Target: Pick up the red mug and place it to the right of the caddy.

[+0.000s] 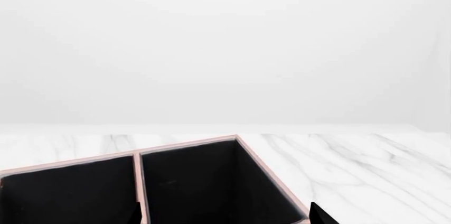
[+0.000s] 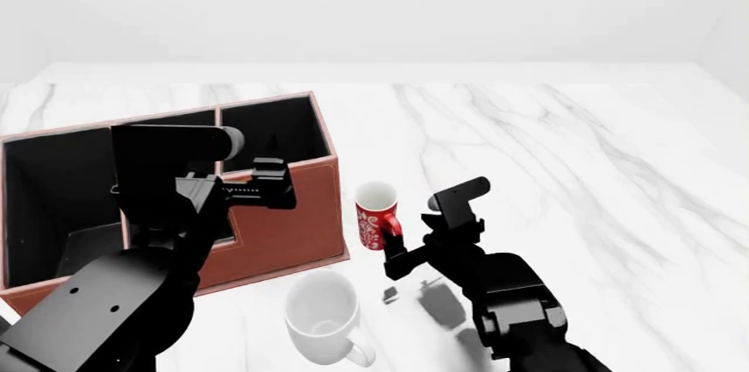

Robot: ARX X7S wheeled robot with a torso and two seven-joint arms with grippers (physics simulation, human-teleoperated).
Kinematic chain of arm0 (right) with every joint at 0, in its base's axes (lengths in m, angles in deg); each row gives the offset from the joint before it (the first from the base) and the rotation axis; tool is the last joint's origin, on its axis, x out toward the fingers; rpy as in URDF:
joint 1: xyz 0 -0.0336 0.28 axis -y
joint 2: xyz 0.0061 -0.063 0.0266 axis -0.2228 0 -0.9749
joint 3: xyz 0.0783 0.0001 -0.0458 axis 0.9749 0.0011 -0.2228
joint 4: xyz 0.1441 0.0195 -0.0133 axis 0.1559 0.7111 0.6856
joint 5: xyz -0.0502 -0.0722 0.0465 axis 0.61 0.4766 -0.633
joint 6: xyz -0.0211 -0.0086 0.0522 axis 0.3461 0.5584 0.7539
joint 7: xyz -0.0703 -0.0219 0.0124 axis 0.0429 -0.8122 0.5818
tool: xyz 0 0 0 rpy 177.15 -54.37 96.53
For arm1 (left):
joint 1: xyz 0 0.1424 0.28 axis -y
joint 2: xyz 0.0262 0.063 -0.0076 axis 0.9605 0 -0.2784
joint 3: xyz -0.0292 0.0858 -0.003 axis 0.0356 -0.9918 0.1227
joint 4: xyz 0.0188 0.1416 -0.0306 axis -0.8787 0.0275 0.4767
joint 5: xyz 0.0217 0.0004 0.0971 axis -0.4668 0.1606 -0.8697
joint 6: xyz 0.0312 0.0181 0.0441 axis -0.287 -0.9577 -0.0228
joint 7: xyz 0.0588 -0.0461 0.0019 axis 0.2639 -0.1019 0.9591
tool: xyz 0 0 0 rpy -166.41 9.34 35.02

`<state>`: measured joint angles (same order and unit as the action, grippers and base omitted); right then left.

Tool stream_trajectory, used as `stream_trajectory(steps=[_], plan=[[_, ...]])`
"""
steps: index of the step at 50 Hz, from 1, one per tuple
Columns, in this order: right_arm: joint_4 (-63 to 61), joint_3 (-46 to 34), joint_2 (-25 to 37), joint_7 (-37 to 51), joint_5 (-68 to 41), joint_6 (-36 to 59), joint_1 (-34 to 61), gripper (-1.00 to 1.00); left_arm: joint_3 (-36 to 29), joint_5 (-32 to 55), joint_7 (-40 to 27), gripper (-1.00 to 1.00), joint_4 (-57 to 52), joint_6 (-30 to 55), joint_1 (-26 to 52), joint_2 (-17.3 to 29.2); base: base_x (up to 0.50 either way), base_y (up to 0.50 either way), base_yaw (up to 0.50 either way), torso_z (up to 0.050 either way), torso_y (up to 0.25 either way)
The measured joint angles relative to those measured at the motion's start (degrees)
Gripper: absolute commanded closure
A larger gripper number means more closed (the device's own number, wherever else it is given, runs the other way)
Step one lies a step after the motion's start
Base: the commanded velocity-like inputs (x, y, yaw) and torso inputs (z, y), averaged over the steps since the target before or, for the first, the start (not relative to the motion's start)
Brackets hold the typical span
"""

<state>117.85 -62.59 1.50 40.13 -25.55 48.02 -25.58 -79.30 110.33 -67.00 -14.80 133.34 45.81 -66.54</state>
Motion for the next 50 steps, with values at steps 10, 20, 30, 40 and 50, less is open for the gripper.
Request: stream_trajectory(steps=[10,20,30,40,50], plan=[[-40.4,7.5,8.3,1.1,-11.2,22.0,-15.8,-1.0,0.1,0.3,0.0,-1.0,0.6,-0.4,0.1,0.1,0.0,0.0,0.0,0.0,0.0],[-72.9,19.3,14.2,4.9,-21.2,31.7,-28.0,-1.0,0.3,0.5,-0.2,-1.0,0.8,-0.9,-0.1,0.3,0.0,0.0,0.0,0.0,0.0],[-89.5,26.2,15.3,10.7,-24.1,33.1,-31.6,-1.0,0.2,0.6,-0.2,-1.0,1.3,-1.4,-0.1,0.4,0.0,0.0,0.0,0.0,0.0],[-95.3,26.2,14.6,14.9,-20.9,31.5,-32.7,-1.0,-0.2,0.4,-0.1,-1.0,2.2,-2.2,-0.1,0.5,0.0,0.0,0.0,0.0,0.0],[-98.6,25.8,14.1,17.9,-19.2,31.4,-33.0,-1.0,-0.3,0.8,-0.4,-1.0,1.9,-2.1,0.0,0.7,0.0,0.0,0.0,0.0,0.0]])
